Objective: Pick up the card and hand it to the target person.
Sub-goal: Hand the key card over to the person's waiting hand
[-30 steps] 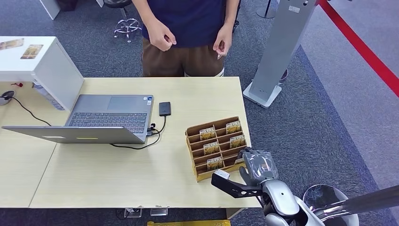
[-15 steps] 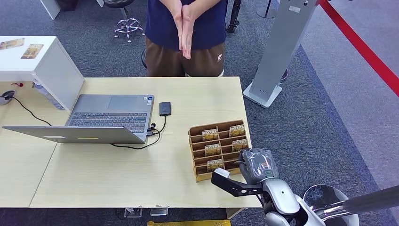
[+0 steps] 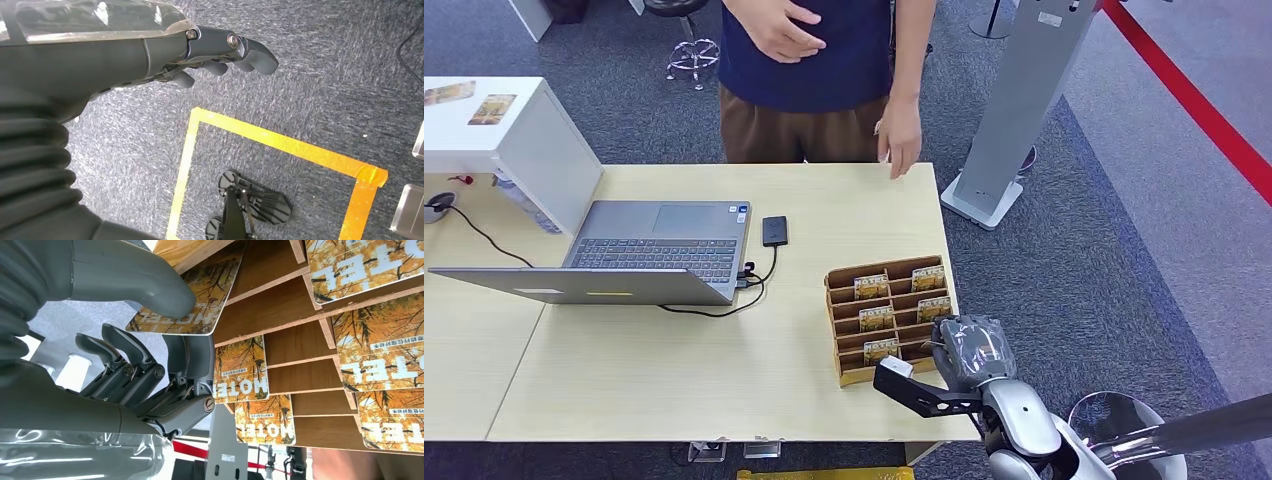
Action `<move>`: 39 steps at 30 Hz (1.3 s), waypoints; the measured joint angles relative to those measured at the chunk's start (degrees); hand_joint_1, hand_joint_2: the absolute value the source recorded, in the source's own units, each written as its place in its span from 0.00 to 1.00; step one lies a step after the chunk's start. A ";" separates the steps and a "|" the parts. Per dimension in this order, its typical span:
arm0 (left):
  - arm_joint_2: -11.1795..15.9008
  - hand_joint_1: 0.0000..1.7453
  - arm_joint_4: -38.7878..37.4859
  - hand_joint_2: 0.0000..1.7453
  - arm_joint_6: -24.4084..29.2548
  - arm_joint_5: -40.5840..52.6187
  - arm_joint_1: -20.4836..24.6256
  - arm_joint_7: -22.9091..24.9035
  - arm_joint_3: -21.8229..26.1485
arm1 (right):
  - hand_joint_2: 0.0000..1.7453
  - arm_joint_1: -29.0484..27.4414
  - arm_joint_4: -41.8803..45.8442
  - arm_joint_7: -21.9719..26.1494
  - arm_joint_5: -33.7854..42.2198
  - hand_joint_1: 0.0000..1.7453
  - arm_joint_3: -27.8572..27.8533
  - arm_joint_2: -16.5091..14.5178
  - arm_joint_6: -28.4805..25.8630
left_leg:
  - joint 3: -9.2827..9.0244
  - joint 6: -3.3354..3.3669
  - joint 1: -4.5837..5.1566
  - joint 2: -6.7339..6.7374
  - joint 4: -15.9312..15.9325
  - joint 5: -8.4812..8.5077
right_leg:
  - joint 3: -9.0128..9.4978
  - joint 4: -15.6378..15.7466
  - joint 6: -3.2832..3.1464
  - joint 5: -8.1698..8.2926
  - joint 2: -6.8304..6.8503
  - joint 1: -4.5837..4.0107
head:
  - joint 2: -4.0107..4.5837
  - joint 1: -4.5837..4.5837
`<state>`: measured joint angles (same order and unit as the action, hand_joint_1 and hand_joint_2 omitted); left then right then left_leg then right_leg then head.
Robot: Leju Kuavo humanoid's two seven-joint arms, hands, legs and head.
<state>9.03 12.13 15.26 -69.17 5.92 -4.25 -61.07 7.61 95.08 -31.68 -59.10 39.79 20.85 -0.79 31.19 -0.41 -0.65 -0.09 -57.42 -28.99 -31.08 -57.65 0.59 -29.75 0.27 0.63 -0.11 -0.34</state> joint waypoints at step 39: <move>0.10 0.00 0.01 1.00 -0.69 -0.45 0.02 -1.15 0.02 | 1.00 16.94 9.63 7.11 -9.91 0.25 0.45 3.43 -15.93 | 0.10 0.01 0.00 -0.01 0.00 0.01 | -0.05 -0.01 0.01 0.03 0.02 0.00 | 0.00 -0.01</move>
<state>9.14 12.14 14.57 -69.62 5.94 -5.40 -61.05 24.55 104.71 -24.57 -69.01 40.24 24.28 -16.72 31.29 -0.40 -0.65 -0.10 -57.42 -28.98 -31.13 -57.65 0.61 -29.72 0.29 0.63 -0.11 -0.35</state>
